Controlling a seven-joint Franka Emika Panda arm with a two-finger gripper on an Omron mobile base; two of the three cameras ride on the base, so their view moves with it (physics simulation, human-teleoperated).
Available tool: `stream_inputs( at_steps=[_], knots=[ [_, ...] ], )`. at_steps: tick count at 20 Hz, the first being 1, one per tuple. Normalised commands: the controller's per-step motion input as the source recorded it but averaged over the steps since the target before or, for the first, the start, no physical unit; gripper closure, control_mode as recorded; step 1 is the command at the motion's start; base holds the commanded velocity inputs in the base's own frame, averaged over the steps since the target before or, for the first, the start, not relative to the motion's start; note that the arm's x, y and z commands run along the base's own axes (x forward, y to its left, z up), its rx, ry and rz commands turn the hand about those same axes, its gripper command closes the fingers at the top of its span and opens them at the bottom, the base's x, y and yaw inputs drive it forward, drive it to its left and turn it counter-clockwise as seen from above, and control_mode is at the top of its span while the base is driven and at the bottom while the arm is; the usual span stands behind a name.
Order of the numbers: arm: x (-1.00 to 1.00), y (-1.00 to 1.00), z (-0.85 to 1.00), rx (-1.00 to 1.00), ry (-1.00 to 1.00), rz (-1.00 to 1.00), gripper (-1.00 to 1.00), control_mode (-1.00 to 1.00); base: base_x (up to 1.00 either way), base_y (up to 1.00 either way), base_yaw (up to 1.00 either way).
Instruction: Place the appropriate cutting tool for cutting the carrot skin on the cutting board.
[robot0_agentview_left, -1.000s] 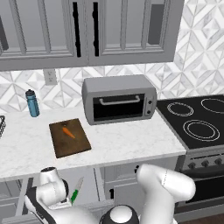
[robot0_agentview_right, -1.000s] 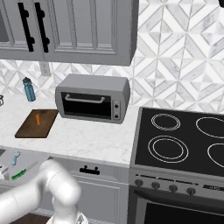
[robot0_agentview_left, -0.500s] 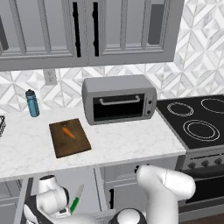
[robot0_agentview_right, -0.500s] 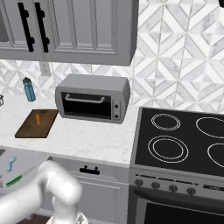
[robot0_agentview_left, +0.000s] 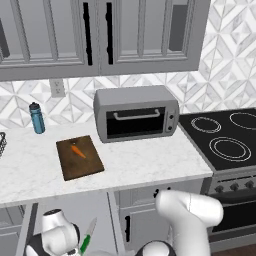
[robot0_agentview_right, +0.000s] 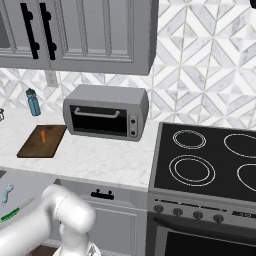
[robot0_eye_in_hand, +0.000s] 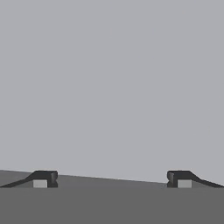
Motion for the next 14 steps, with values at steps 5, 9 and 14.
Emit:
stream_inputs(
  at_steps=[5,9,14],
  knots=[
    [0.04,0.0,0.44,0.0,0.0,0.0,-1.0,-1.0,0.0,0.0,0.0],
    [0.5,0.0,0.8,0.0,-0.04,0.0,-1.0,-1.0,0.0,0.0,0.0],
    [0.66,-0.05,0.53,-0.01,-0.11,0.01,-1.0,-1.0,0.0,0.0,0.0]
  ],
)
